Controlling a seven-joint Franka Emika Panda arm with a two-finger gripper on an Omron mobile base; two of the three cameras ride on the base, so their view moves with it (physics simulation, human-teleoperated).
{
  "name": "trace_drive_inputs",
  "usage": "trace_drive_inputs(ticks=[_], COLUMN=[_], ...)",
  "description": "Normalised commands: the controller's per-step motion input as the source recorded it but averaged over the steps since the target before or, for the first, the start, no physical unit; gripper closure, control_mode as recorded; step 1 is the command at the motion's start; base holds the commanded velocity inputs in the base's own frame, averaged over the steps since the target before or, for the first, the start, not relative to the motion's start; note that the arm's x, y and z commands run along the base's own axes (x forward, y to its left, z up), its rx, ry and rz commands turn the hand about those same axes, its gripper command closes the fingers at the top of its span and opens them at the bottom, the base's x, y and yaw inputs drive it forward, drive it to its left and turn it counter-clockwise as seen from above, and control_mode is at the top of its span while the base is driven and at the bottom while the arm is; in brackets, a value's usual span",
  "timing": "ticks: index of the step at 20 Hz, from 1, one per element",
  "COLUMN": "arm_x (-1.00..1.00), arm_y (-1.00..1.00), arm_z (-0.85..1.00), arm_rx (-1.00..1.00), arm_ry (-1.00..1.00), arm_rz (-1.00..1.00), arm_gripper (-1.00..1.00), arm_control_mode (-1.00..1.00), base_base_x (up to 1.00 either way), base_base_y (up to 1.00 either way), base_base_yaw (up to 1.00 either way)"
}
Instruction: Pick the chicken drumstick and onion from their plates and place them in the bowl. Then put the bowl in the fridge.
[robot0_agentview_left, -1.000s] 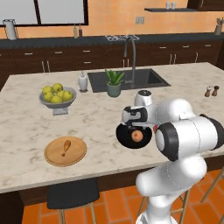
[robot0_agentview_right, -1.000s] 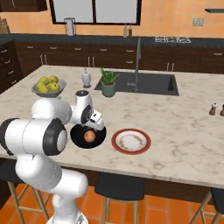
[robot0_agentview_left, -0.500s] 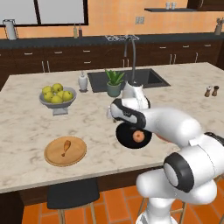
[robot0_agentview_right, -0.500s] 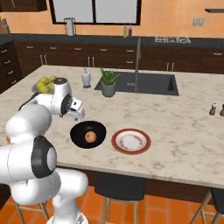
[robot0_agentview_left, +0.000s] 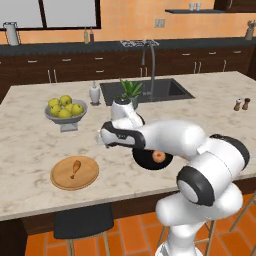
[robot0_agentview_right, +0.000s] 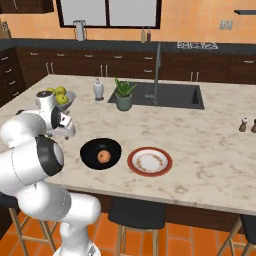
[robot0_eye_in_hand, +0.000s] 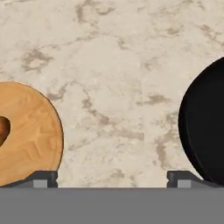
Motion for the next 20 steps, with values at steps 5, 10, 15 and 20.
trace_drive_inputs(ticks=[5, 10, 15, 20], arm_x=[0.19, 0.07, 0.0, 0.0], arm_y=[1.0, 0.83, 0.47, 0.36], arm_z=[-0.13, 0.0, -0.03, -0.17], arm_rx=[-0.23, -0.05, 0.0, 0.01], arm_ry=[0.25, 0.06, -0.01, -0.08], arm_rz=[-0.26, -0.2, 0.0, 0.0], arm_gripper=[-1.0, -1.0, -1.0, -1.0], arm_control_mode=[-1.0, -1.0, -1.0, -1.0], base_base_x=[0.0, 0.0, 0.0, 0.0], base_base_y=[0.0, 0.0, 0.0, 0.0], base_base_yaw=[0.0, 0.0, 0.0, 0.0])
